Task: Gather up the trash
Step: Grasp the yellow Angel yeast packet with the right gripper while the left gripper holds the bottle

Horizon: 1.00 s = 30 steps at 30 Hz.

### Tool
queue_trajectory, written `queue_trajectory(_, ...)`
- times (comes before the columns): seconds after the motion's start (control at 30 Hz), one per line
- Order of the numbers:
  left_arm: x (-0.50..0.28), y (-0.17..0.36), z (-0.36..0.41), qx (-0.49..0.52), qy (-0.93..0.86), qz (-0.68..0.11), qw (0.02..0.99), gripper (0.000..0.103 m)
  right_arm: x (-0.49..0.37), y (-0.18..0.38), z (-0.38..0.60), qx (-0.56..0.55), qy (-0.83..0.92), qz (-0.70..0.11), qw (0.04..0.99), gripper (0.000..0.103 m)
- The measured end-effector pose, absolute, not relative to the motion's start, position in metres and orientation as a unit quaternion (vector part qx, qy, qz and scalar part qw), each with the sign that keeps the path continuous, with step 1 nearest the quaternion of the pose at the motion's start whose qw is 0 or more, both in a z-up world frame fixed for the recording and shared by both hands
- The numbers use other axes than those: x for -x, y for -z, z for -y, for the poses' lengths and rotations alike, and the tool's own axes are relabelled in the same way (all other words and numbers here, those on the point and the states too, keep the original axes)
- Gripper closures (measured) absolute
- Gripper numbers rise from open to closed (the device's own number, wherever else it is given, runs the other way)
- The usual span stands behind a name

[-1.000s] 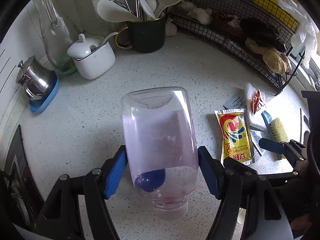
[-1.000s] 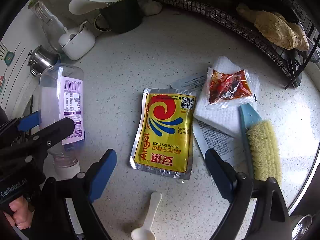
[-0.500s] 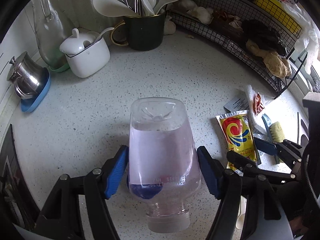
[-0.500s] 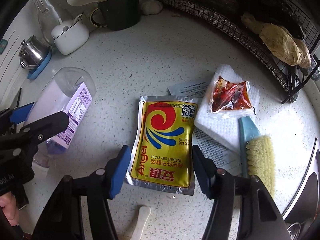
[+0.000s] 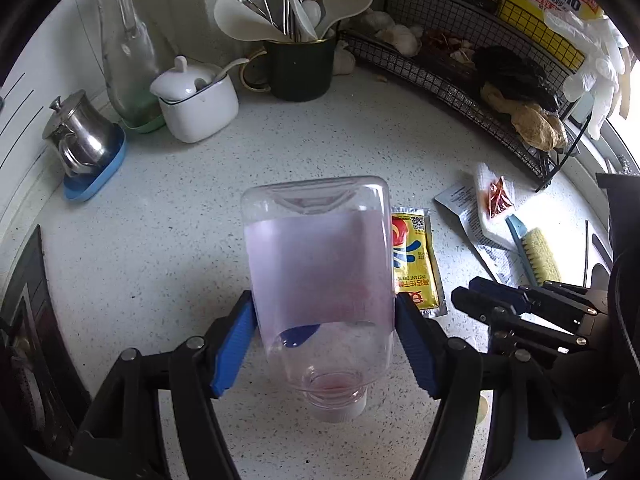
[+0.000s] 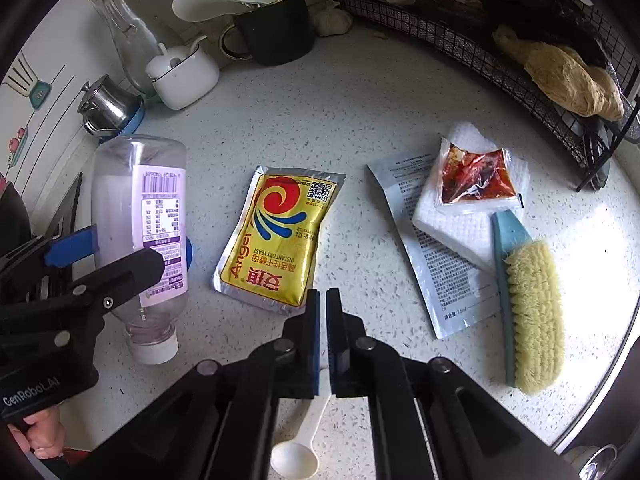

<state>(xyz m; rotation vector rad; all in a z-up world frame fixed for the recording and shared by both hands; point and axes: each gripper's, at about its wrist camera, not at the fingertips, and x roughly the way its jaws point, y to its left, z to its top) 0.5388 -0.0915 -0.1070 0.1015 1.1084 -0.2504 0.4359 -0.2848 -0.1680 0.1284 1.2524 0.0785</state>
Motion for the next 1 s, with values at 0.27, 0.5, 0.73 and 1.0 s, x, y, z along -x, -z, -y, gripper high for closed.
queue_trajectory(0.27, -0.550, 0.110, 0.075, -0.041, 0.099, -0.526, 0.844, 0.037, -0.455, 0.177, 0.261, -0.046, -0.041, -0.582, 0.811, 0.027)
queue_trajectory(0.5, -0.561, 0.115, 0.071, -0.043, 0.096, -0.528, 0.843, 0.037, -0.482, 0.194, 0.240, -0.049, -0.042, -0.588, 0.807, 0.024)
queue_trajectory(0.73, -0.567, 0.119, 0.070, -0.044, 0.096, -0.533, 0.839, 0.037, -0.494, 0.202, 0.227, -0.036, -0.053, -0.586, 0.807, 0.022)
queue_trajectory(1.0, -0.564, 0.122, 0.065, -0.044, 0.093, -0.539, 0.836, 0.037, -0.494, 0.202, 0.213, 0.011, -0.055, -0.579, 0.813, 0.083)
